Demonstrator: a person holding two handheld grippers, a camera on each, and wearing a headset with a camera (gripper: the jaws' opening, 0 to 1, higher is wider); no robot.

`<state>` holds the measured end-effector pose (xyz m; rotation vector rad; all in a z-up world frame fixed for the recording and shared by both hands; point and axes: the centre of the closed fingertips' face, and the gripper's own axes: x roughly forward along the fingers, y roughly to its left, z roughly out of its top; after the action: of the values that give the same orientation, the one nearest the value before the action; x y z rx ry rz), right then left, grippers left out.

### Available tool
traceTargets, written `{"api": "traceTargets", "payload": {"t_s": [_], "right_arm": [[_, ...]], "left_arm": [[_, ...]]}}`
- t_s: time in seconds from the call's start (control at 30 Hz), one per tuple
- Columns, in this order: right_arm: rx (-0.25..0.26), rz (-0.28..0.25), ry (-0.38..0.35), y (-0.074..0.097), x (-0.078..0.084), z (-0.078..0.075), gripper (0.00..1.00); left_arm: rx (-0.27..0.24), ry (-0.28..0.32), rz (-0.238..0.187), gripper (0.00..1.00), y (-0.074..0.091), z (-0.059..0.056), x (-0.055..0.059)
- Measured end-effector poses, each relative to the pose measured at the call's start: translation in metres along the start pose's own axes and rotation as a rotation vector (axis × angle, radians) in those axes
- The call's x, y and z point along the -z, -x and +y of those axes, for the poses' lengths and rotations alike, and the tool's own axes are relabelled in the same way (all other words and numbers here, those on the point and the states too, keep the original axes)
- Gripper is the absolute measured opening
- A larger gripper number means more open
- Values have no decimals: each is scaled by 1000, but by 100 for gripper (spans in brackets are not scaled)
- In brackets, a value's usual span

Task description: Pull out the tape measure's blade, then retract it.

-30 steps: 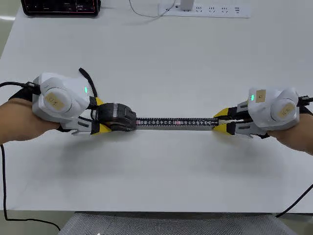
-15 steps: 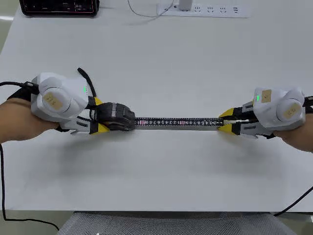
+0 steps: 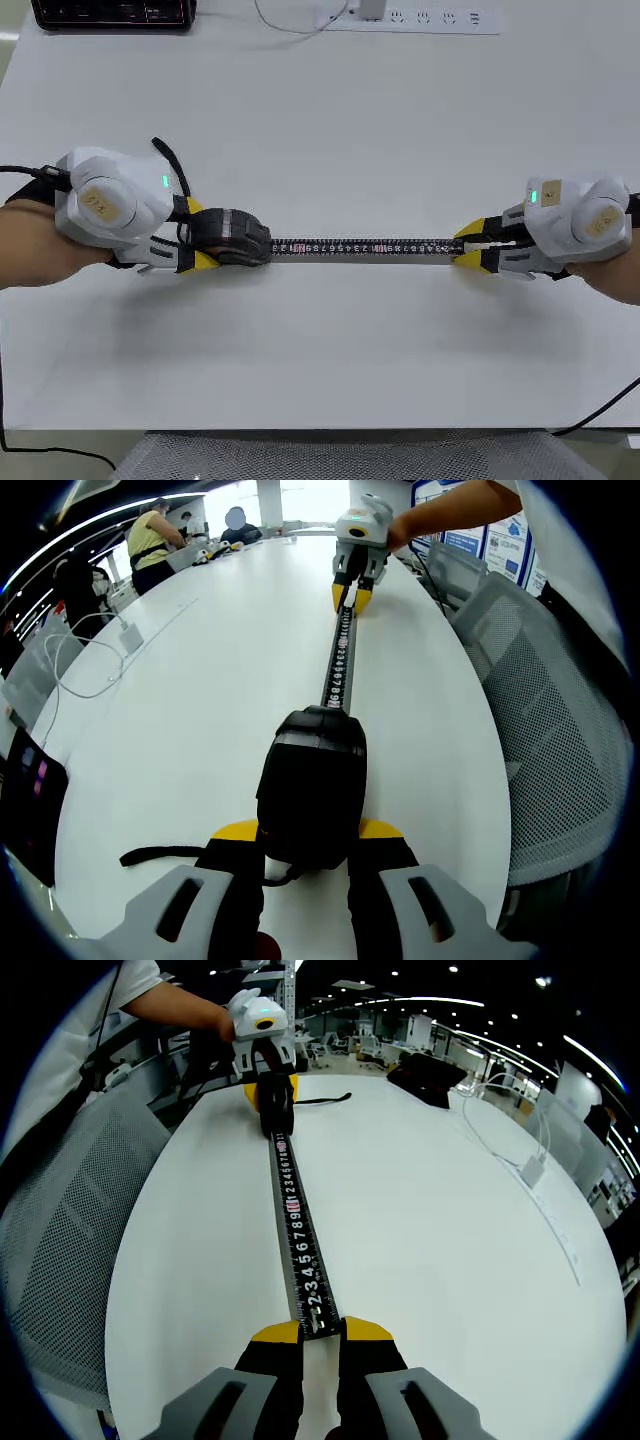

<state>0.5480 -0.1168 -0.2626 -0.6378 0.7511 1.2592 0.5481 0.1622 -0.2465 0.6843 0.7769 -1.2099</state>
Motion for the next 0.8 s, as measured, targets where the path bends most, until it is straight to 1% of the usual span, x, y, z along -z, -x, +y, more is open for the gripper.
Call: {"api": "traceTargets", "payload": {"t_s": [0.4, 0.5, 0.57, 0.67, 0.8], "right_arm": [[7, 13, -10, 7, 9, -2, 8], [-4, 12, -8, 7, 9, 0, 9], [-12, 25, 3, 7, 9, 0, 9], [-22, 40, 1, 7, 9, 0, 9], [-34, 50, -5, 7, 9, 0, 10]], "left_arm": [[-1, 2, 2, 27, 0, 0, -1], [0, 8, 6, 27, 0, 0, -2], [-1, 5, 10, 27, -1, 0, -3], [-1, 4, 25, 27, -1, 0, -2], [0, 13, 25, 28, -1, 0, -2]]}}
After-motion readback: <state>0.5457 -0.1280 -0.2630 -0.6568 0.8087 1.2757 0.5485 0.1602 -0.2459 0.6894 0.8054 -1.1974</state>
